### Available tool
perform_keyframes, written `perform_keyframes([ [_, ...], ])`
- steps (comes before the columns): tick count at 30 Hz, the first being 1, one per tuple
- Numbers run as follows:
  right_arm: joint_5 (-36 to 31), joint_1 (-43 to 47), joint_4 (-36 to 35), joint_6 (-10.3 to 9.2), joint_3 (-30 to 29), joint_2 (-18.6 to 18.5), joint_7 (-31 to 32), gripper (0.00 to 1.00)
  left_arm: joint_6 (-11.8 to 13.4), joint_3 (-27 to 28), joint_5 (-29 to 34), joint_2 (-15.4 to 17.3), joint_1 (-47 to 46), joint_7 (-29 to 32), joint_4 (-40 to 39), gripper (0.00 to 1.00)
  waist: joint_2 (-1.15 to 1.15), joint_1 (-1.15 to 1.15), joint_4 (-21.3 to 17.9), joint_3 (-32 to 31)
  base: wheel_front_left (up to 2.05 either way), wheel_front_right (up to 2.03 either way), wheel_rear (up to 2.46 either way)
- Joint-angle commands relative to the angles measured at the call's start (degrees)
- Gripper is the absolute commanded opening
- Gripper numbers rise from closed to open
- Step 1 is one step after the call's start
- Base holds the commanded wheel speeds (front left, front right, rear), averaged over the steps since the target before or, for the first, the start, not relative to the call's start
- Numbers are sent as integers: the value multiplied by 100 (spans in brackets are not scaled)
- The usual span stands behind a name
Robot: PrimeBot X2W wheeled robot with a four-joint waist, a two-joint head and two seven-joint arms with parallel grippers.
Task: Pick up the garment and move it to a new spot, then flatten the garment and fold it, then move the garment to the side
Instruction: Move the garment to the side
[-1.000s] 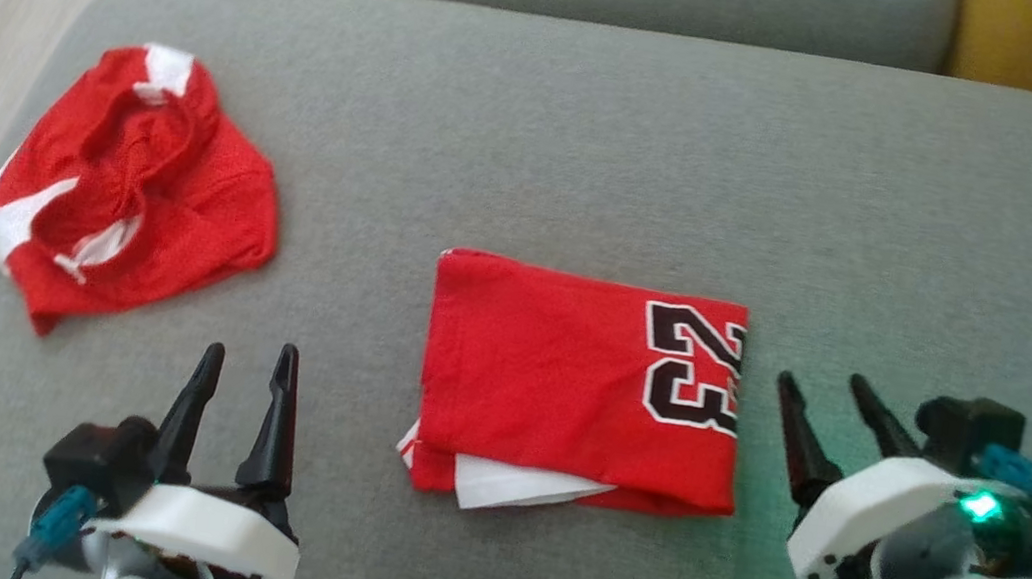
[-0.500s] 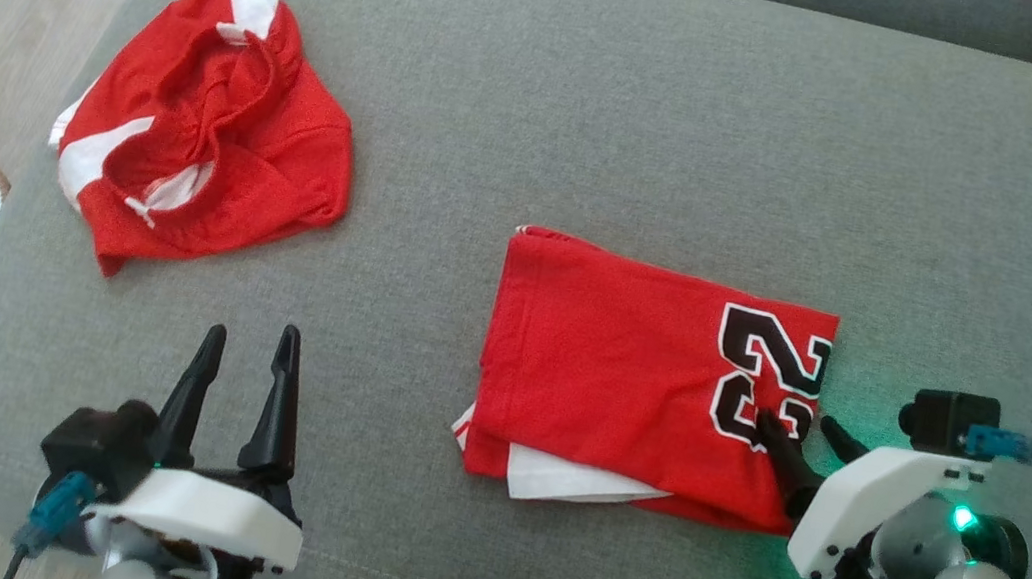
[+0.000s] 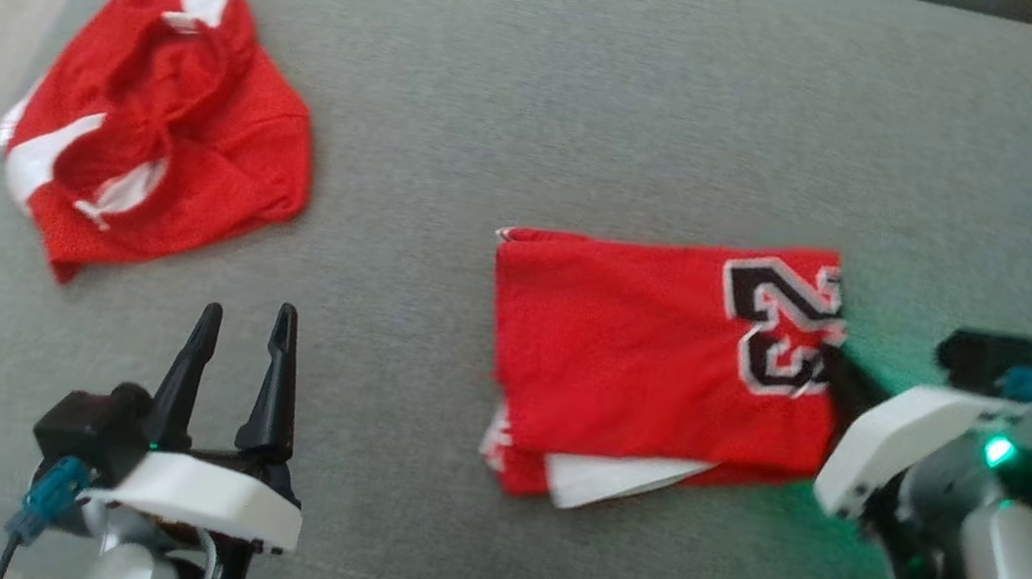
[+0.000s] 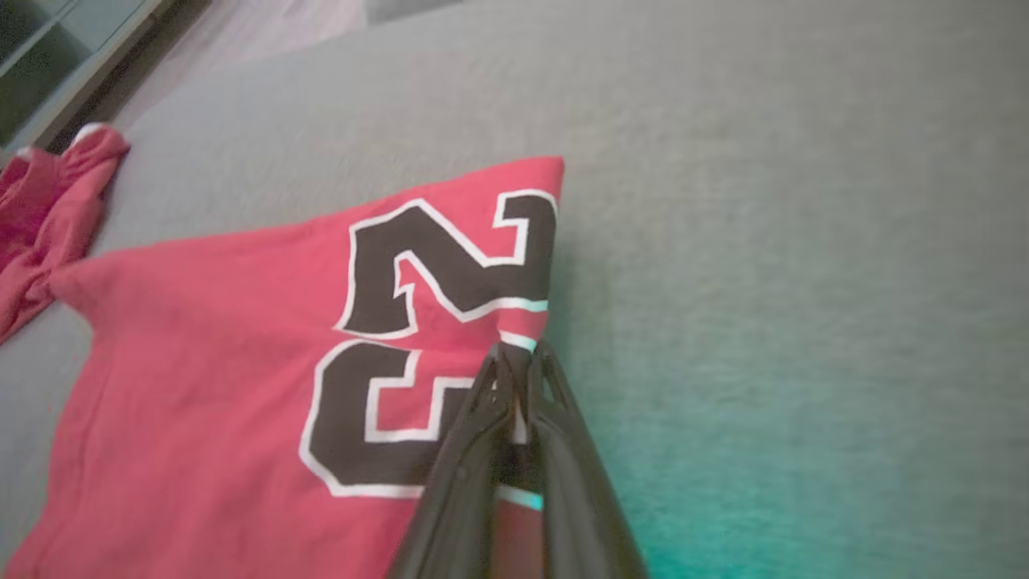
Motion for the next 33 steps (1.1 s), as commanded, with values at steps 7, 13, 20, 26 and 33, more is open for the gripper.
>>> perform_keyframes([
  [7,-256,-615,-352,37,-434,-203,-397,0,-101,212,239,-21,-381,-70,-330,100,0,0,-863,243,0,0,0],
  [13,-296,-821,-509,37,-673,-203,-516,0,-188,177,391,17,-557,-70,-388,100,0,0,-1760,452,0,0,0],
  [20,-284,-1146,-418,37,-640,-56,-658,0,-206,128,495,155,-748,14,-412,100,0,0,-2613,682,0,0,0],
  [26,-242,-1511,-100,37,-476,94,-886,0,-196,99,562,283,-914,186,-507,100,0,0,-3065,846,0,0,0],
  [33,-276,-2092,383,37,-412,181,-1148,0,-159,117,554,376,-963,270,-583,100,0,0,-3061,903,0,0,0],
])
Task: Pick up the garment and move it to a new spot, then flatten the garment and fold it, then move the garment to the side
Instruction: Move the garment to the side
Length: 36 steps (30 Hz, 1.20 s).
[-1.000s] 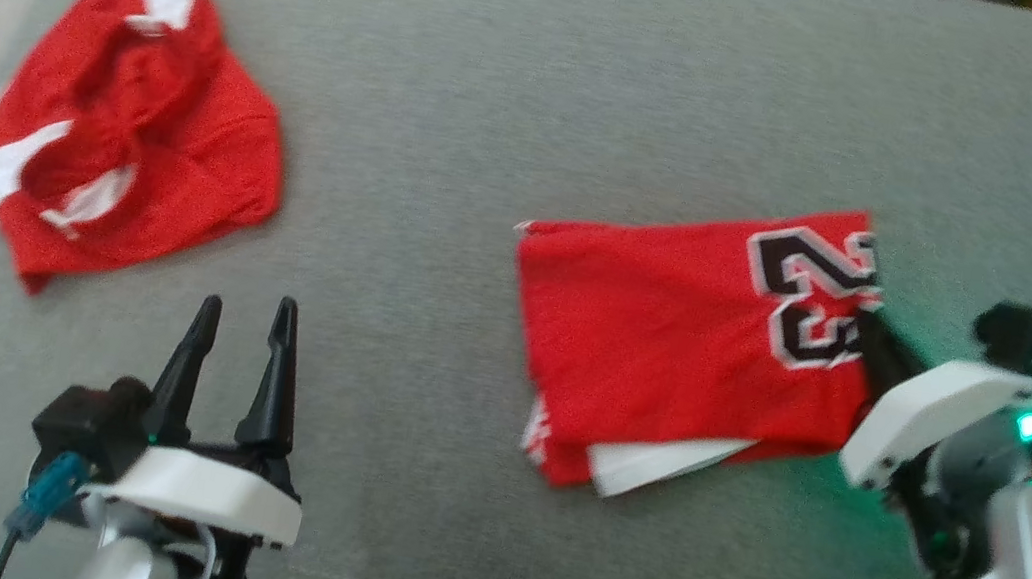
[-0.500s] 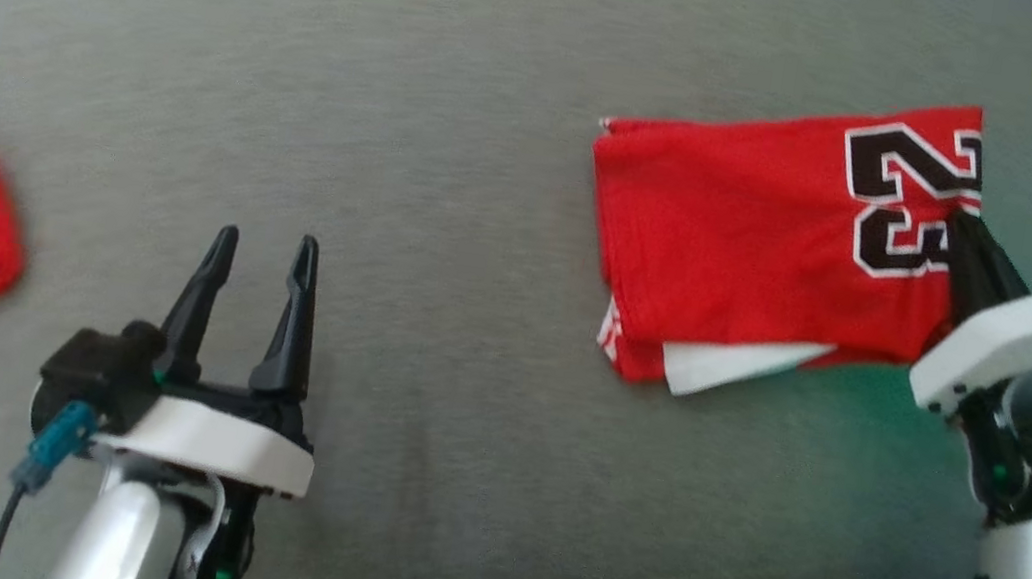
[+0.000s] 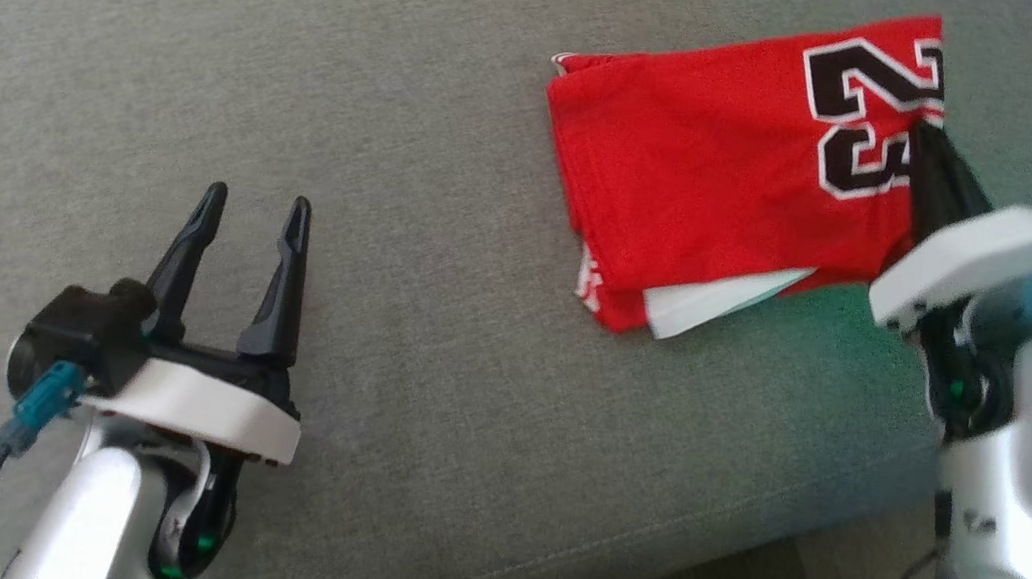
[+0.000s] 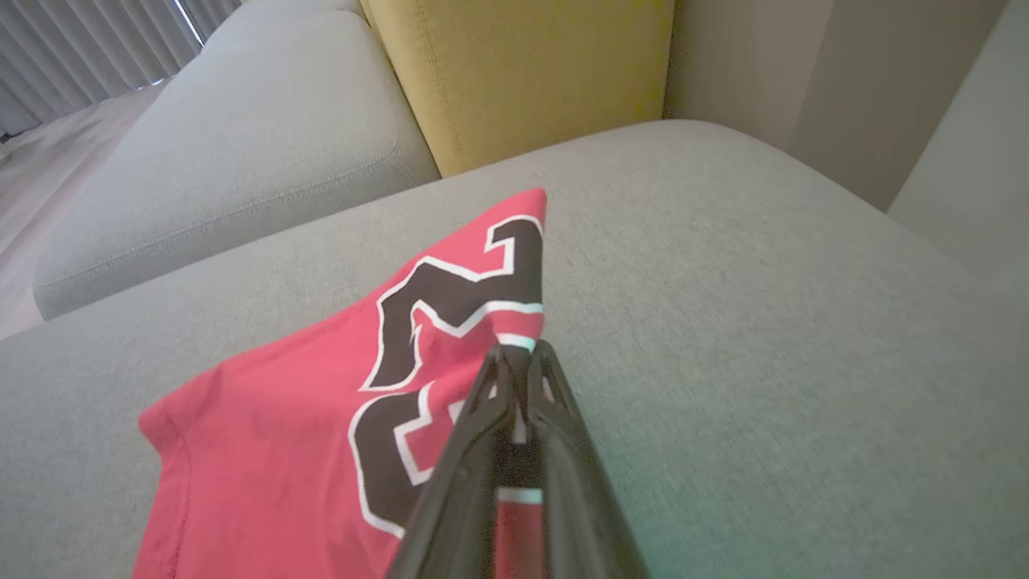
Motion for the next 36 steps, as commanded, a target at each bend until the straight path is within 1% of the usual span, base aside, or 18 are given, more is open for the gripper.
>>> perform_keyframes([
  [1,-17,-332,-155,37,83,8,-73,0,32,177,35,77,-149,2,-224,100,0,0,38,-1,0,0,0],
  [4,-137,-734,178,37,10,-44,-145,0,53,198,16,95,-152,-4,-247,100,0,0,129,1,0,0,0],
  [7,-335,-1174,620,37,-139,-207,-236,0,64,187,8,97,-166,-11,-274,100,0,0,257,9,0,0,0],
  [14,-984,-1933,1641,37,-610,-879,-469,0,85,149,-16,87,-166,-50,-319,100,0,0,581,52,0,0,0],
  [19,-1370,-2209,2051,37,-899,-1279,-602,0,106,152,-40,91,-145,-86,-342,100,0,0,722,65,0,0,0],
  [22,-1571,-2343,2213,37,-1077,-1446,-661,0,113,135,-44,90,-145,-99,-352,100,0,0,774,84,0,0,0],
  [25,-1777,-2465,2315,37,-1224,-1548,-720,0,119,108,-43,90,-152,-104,-372,100,0,0,821,111,0,0,0],
  [28,-1804,-2529,2389,37,-1282,-1524,-703,0,123,94,-42,93,-154,-107,-381,100,0,0,844,120,0,0,0],
  [34,-2165,-2558,2514,37,-1315,-1575,-828,0,145,67,-54,102,-142,-111,-393,100,0,0,901,147,0,0,0],
  [35,-2241,-2545,2544,37,-1320,-1569,-844,1,149,63,-58,101,-146,-112,-388,100,0,0,910,147,0,0,0],
  [36,-2304,-2530,2574,37,-1337,-1552,-859,28,152,58,-61,101,-149,-113,-382,100,0,0,919,147,0,0,0],
])
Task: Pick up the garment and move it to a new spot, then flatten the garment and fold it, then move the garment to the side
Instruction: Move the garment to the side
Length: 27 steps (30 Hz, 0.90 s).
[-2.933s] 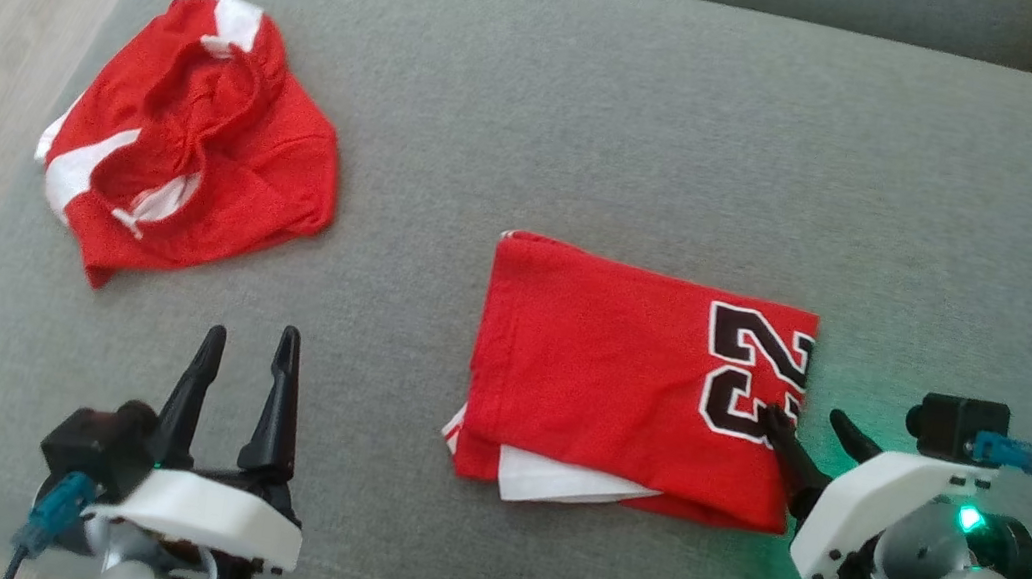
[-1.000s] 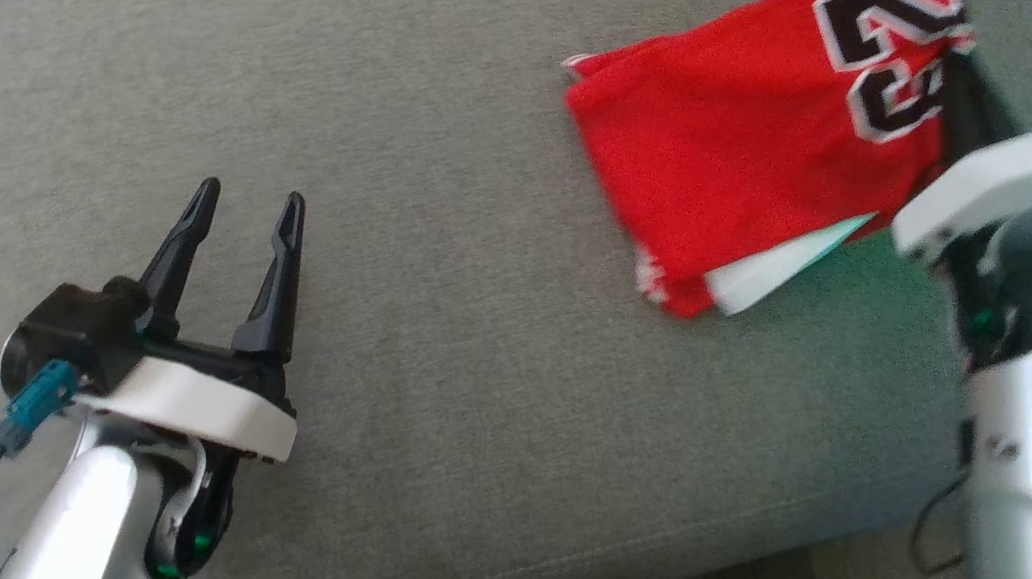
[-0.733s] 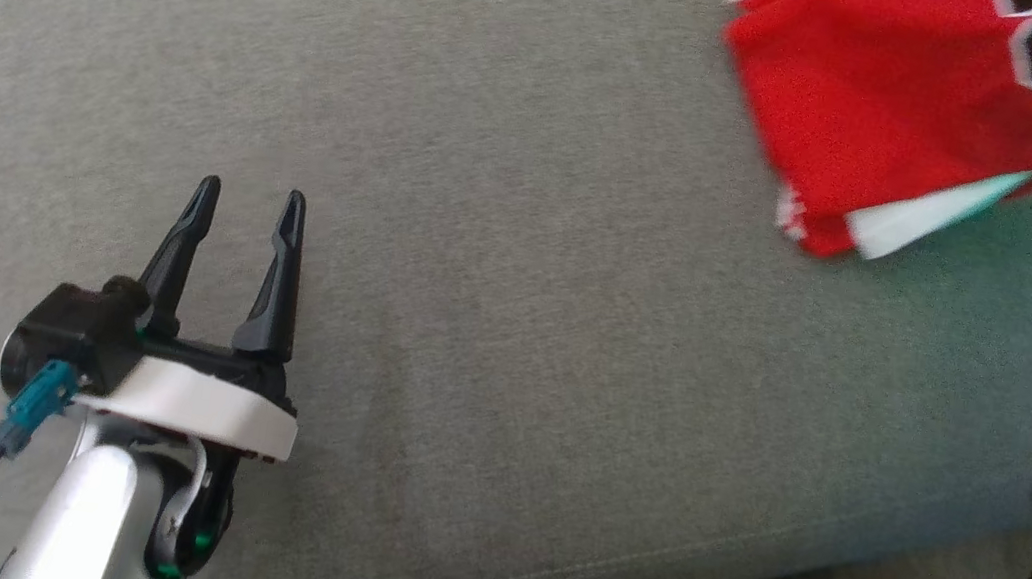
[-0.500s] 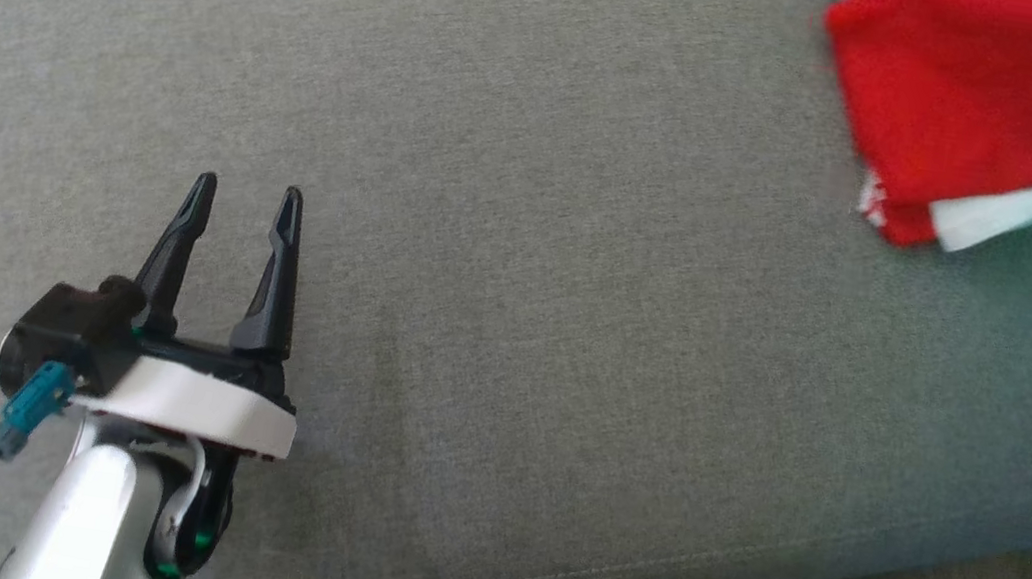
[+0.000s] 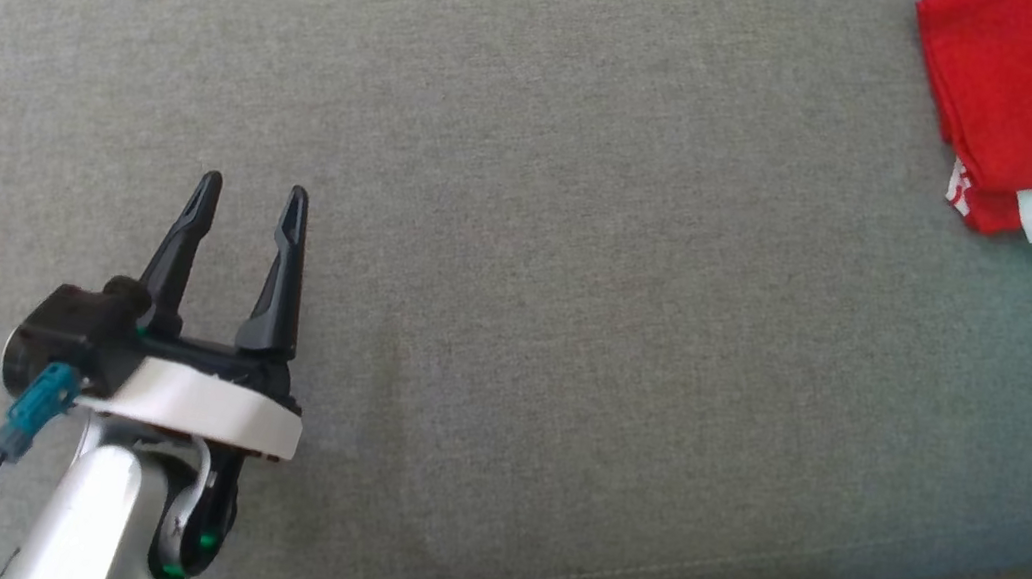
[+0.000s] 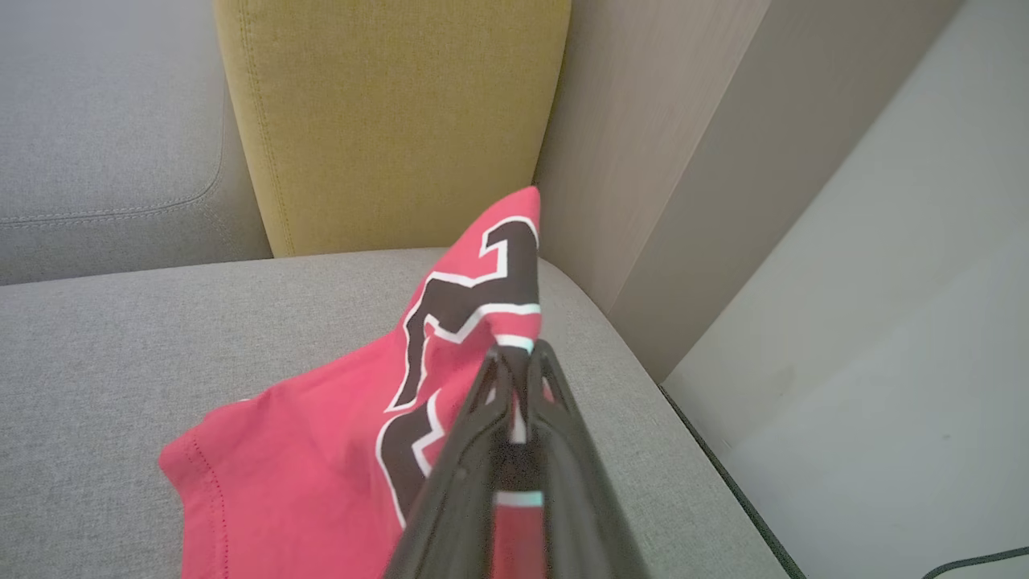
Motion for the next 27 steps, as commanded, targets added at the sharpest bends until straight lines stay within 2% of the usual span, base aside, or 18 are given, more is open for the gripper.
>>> perform_keyframes([
  [1,-72,-137,-152,37,11,-74,-78,60,18,120,-44,60,-152,-48,-196,100,0,0,10,-2,0,0,0],
  [2,-114,-125,-118,37,-4,-44,-88,90,22,114,-48,58,-154,-50,-189,100,0,0,18,-5,0,0,0],
  [3,-151,-117,-89,37,-21,-18,-104,100,25,108,-52,55,-157,-50,-181,100,0,0,26,-7,0,0,0],
  [10,-330,-149,34,37,-46,116,-267,100,41,88,-87,54,-181,-64,-141,100,0,0,79,-23,0,0,0],
  [16,-217,-140,48,37,144,255,-518,100,50,88,-151,22,-190,-107,-49,100,0,0,173,-164,0,0,0],
  [27,568,467,-457,37,1052,712,-1154,100,102,246,-384,-111,-139,-228,311,100,0,0,562,-777,0,0,0],
])
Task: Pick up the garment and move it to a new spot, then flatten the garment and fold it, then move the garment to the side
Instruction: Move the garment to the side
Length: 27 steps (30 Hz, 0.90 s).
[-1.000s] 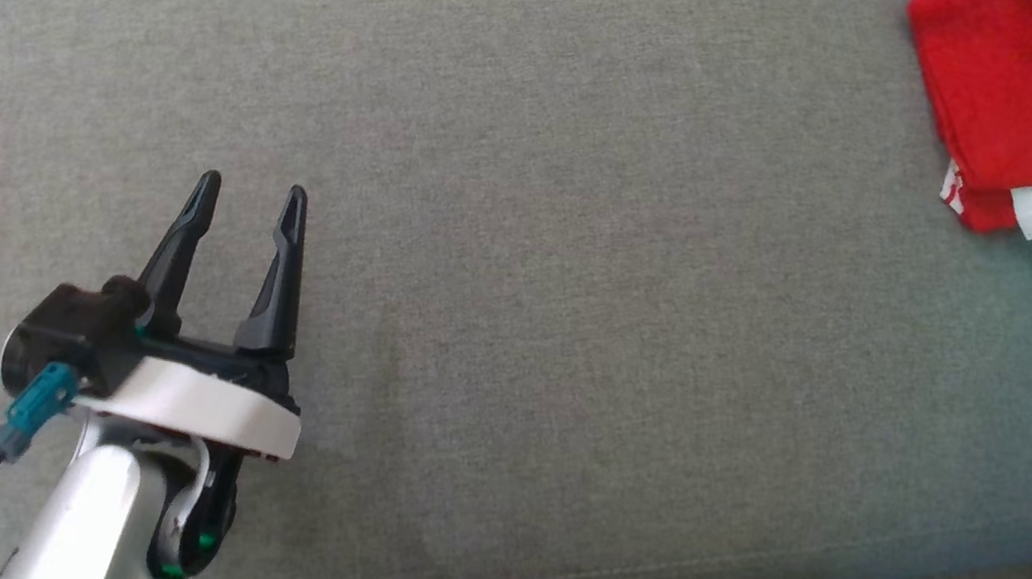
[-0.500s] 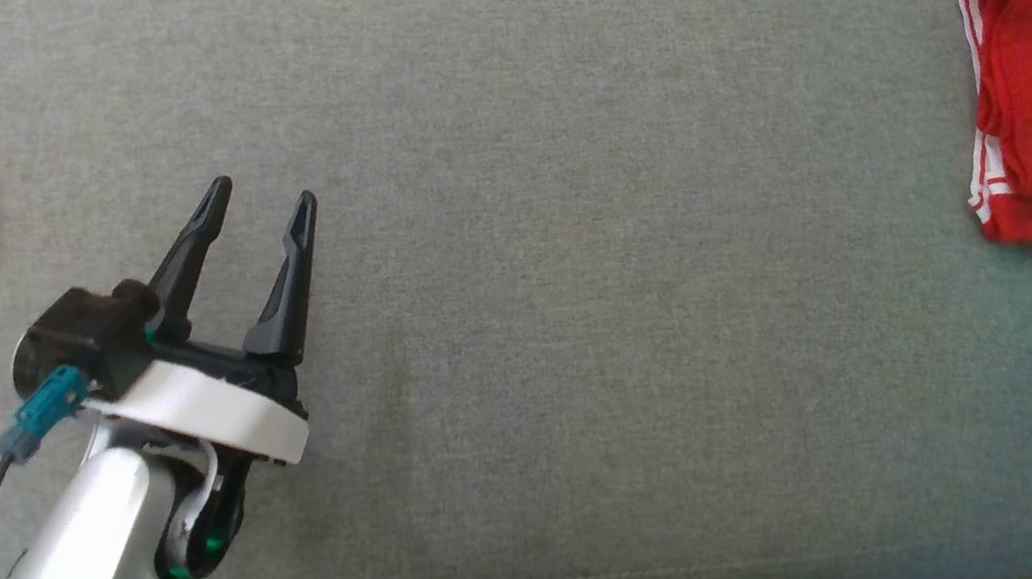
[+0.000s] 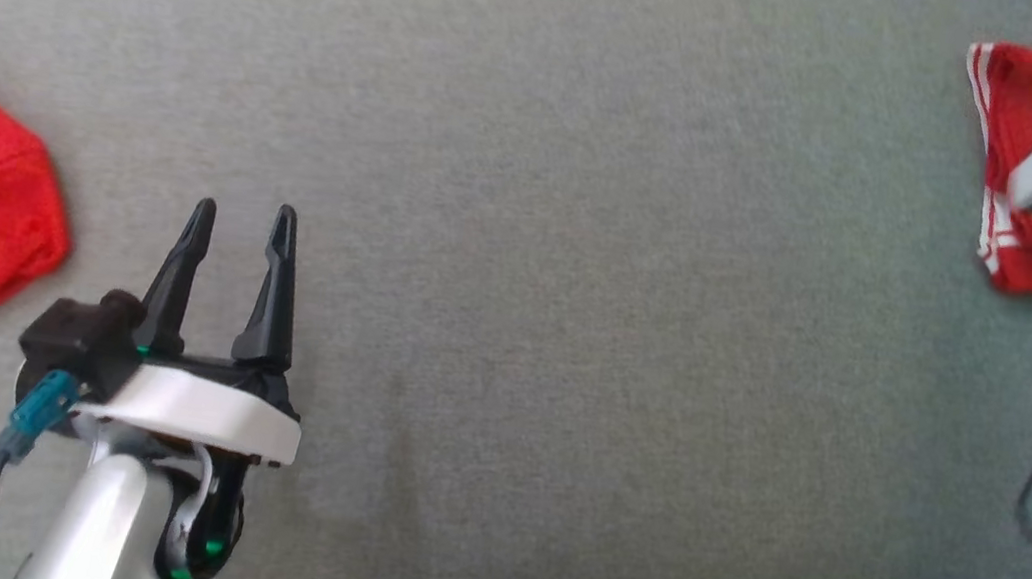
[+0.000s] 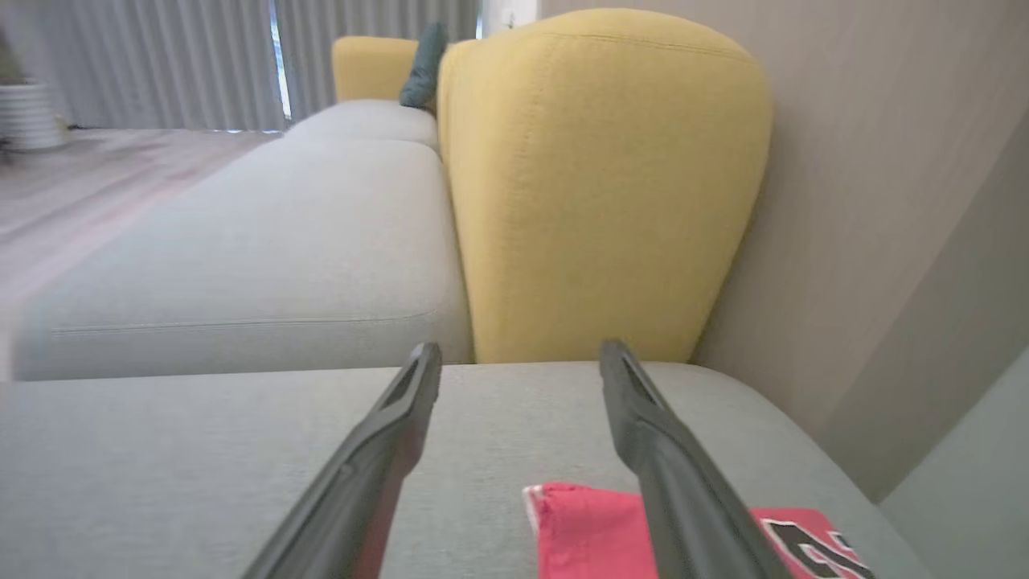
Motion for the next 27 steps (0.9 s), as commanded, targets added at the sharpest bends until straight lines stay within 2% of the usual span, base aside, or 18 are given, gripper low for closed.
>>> perform_keyframes([
  [1,117,137,-307,37,190,104,-104,100,47,204,-33,0,-119,-77,-126,100,0,0,169,-215,0,0,0],
  [9,716,1550,-1653,37,571,492,-314,100,188,284,-72,-128,52,-109,169,100,0,0,593,-844,0,0,0],
  [10,716,1550,-1653,37,571,492,-314,100,188,284,-72,-128,52,-109,169,100,0,0,593,-844,0,0,0],
  [18,734,3336,-3215,37,345,878,-277,100,250,391,-68,-190,404,-112,306,100,0,0,924,-1342,0,0,0],
  [22,694,4103,-3823,37,265,941,-221,100,229,420,-59,-205,606,-112,307,100,0,0,1031,-1479,0,0,0],
  [27,1083,4886,-4193,37,418,947,-257,100,199,422,4,-219,811,-112,268,100,0,0,1096,-1561,0,0,0],
])
